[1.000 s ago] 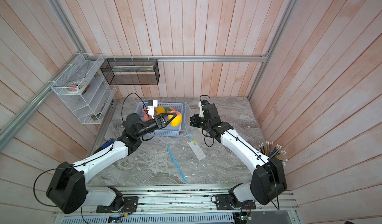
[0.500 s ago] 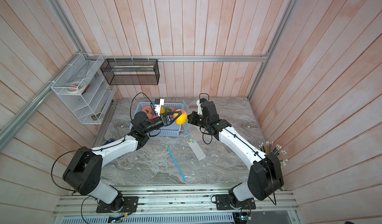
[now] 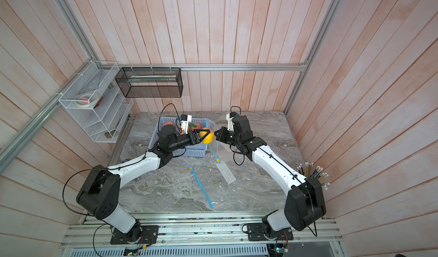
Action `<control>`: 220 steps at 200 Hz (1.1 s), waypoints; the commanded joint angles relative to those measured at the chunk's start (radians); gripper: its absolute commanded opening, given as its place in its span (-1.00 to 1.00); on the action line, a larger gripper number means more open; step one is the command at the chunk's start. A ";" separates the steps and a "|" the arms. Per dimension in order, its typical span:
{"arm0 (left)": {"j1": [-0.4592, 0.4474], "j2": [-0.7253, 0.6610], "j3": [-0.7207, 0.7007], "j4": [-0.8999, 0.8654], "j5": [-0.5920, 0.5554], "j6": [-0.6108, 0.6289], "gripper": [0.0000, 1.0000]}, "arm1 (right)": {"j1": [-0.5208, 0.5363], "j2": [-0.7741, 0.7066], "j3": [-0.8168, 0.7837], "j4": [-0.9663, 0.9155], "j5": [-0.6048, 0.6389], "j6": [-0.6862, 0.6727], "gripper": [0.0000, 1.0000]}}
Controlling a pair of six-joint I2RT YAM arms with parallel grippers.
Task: Place the peach in a zip-top bag and seal the zipper
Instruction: Place the peach in the zipper food storage bag.
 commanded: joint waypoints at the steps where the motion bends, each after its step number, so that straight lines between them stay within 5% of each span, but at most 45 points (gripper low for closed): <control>1: -0.009 0.004 0.045 -0.131 -0.062 0.127 -0.03 | -0.005 -0.053 -0.029 0.069 -0.045 0.033 -1.00; 69: -0.063 0.008 0.141 -0.326 -0.149 0.373 -0.03 | -0.005 -0.060 -0.052 0.155 -0.138 0.091 -1.00; 158: -0.100 0.016 0.250 -0.454 -0.329 0.405 0.02 | -0.030 -0.096 -0.119 0.360 -0.204 0.281 -1.00; 220: -0.105 0.002 0.244 -0.448 -0.297 0.470 0.07 | -0.044 -0.083 -0.182 0.547 -0.281 0.441 -1.00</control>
